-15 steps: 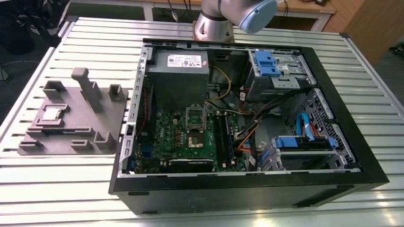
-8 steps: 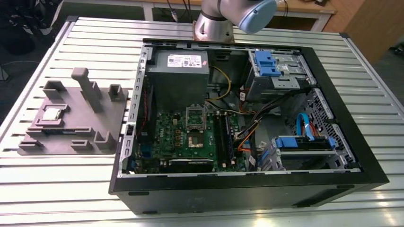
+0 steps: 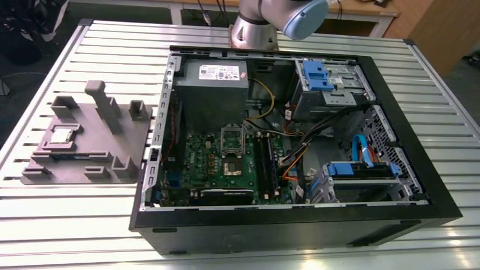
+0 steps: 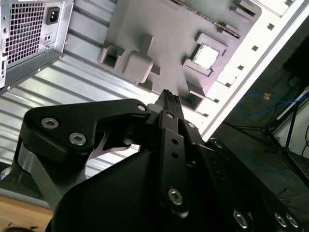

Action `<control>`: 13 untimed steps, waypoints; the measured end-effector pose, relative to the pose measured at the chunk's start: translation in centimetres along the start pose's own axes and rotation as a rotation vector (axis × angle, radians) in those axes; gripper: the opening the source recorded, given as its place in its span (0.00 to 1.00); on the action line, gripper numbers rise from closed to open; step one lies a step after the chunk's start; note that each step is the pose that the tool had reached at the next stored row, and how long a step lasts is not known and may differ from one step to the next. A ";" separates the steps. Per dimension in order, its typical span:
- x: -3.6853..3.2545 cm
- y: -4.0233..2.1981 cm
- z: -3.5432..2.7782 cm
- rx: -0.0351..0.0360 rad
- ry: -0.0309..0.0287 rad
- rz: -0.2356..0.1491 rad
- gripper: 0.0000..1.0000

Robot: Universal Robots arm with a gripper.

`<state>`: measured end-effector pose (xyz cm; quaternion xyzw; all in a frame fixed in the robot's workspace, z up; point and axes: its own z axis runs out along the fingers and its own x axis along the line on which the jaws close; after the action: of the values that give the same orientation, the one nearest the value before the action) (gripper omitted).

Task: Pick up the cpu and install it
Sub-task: 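Reach for the cpu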

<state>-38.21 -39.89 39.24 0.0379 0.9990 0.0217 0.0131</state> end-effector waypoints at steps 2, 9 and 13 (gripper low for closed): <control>0.07 -0.01 0.00 0.0000 0.0000 0.000 0.10; 0.08 -0.01 0.00 0.0000 0.0000 0.000 0.10; 0.16 -0.01 0.07 0.0000 0.0015 -0.001 0.10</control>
<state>-38.37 -39.89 39.17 0.0374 0.9990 0.0217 0.0123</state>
